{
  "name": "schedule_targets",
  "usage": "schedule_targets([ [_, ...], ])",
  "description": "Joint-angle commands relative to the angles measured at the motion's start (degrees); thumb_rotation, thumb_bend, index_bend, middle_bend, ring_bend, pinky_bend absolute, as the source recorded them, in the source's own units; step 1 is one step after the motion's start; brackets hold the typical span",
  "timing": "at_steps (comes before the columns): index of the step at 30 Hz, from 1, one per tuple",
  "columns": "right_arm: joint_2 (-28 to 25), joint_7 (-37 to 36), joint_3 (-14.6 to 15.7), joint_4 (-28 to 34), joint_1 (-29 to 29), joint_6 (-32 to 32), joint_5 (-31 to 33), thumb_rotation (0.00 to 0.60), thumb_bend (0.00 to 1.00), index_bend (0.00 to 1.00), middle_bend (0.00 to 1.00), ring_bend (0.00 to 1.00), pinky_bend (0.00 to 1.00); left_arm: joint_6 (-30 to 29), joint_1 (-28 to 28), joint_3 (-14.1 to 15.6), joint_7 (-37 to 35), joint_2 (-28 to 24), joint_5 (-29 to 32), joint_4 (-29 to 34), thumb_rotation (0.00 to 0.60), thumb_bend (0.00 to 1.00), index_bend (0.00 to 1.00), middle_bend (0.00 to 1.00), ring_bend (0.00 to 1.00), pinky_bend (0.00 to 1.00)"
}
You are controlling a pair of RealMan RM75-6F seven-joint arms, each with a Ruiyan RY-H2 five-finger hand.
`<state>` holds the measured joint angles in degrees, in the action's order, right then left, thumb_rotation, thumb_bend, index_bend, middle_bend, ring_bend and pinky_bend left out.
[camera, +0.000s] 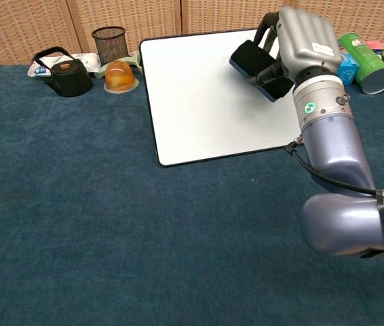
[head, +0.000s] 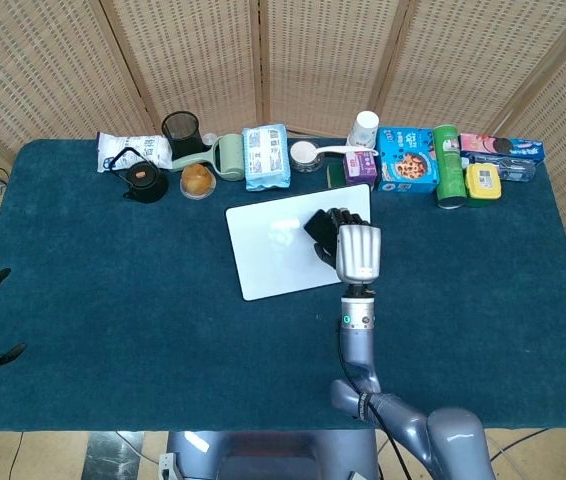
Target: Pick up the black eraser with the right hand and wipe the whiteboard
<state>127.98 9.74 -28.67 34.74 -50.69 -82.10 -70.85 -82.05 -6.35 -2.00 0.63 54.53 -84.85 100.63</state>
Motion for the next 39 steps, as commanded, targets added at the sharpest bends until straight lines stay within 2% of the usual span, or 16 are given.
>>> schedule_targets([
  [1,0.5,-0.5,0.2,-0.8,-0.1,0.2,0.1,0.600,0.48,0.57,0.63,0.58,0.72,0.0,0.0,0.0,-0.1,-0.1,0.0,0.0,0.600,0.11,0.00,0.00,0.00,0.00],
  [7,1.3,-0.9,0.3,-2.0,-0.4,1.3,0.7,0.600,0.48,0.55,0.61,0.56,0.72,-0.1,0.1,0.0,-0.5,-0.1,-0.1,-0.1,0.600,0.11,0.00,0.00,0.00,0.00],
  [11,1.3,-1.1,0.3,-1.4,-0.2,2.8,1.4,0.600,0.43,0.46,0.53,0.49,0.68,-0.1,0.1,0.0,-0.7,-0.2,-0.1,-0.2,0.600,0.11,0.00,0.00,0.00,0.00],
  [14,1.0,-0.9,0.2,-0.6,-0.1,4.0,1.9,0.600,0.33,0.36,0.43,0.42,0.63,-0.1,0.1,0.0,-0.9,-0.3,0.0,-0.2,0.600,0.11,0.00,0.00,0.00,0.00],
  [16,0.8,-1.1,0.5,-0.1,0.1,4.0,1.7,0.600,0.22,0.30,0.38,0.37,0.60,-0.2,0.1,0.0,-1.1,-0.3,-0.1,-0.3,0.600,0.11,0.00,0.00,0.00,0.00],
  [19,0.5,-1.5,1.2,0.3,0.5,3.3,1.0,0.600,0.11,0.27,0.35,0.34,0.57,-0.2,0.1,0.0,-1.2,-0.4,-0.1,-0.4,0.600,0.11,0.00,0.00,0.00,0.00],
  [24,0.2,-1.6,1.7,0.4,0.9,2.1,0.3,0.600,0.03,0.26,0.34,0.33,0.57,-0.4,0.2,0.1,-1.3,-0.4,-0.3,-0.4,0.600,0.11,0.00,0.00,0.00,0.00],
  [35,-0.9,-2.1,3.1,2.9,2.6,-0.4,-1.2,0.600,0.01,0.26,0.33,0.33,0.57,-0.6,0.2,0.1,-1.4,-0.3,-0.5,-0.5,0.600,0.11,0.00,0.00,0.00,0.00],
  [39,-4.0,-3.3,5.1,7.9,5.2,-2.3,-3.0,0.600,0.01,0.26,0.32,0.31,0.54,-0.6,0.3,0.1,-1.4,-0.3,-0.5,-0.5,0.600,0.11,0.00,0.00,0.00,0.00],
])
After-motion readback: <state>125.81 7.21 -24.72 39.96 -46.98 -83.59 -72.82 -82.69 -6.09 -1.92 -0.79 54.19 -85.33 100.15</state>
